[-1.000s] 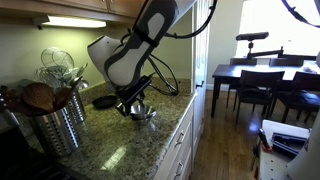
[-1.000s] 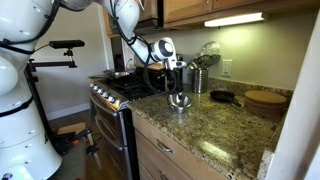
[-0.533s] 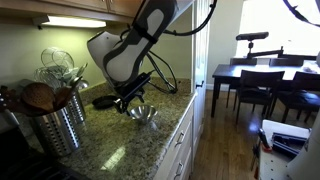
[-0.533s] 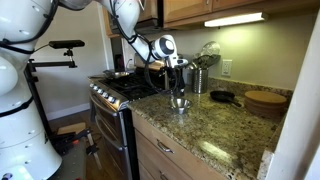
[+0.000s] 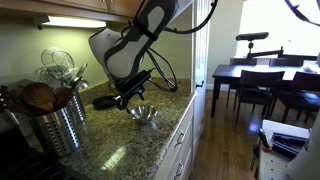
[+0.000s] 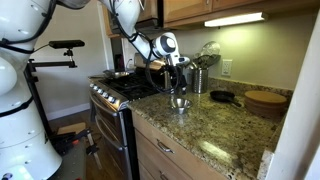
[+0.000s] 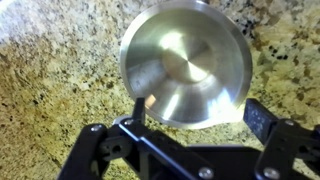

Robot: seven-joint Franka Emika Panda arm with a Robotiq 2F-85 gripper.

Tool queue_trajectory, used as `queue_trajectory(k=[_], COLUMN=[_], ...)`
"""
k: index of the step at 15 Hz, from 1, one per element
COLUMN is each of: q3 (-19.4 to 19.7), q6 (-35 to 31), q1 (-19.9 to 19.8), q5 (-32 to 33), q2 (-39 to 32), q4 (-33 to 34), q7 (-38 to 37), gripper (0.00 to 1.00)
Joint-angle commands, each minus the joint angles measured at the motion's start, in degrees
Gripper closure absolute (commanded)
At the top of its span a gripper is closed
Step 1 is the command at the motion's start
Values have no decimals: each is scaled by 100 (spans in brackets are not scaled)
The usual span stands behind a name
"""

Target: Put the left bowl in the right bowl

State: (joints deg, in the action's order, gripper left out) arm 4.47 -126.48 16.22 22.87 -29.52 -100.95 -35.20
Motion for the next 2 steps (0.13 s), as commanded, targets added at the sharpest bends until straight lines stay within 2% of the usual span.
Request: queue_trajectory(k=[1,2], q3=[-25,-25], q6=[19,19], q1=[-19,-19], q5=[7,6], q2=[-1,-1], q4=[14,14], q7=[-2,-2], gripper=[0,0])
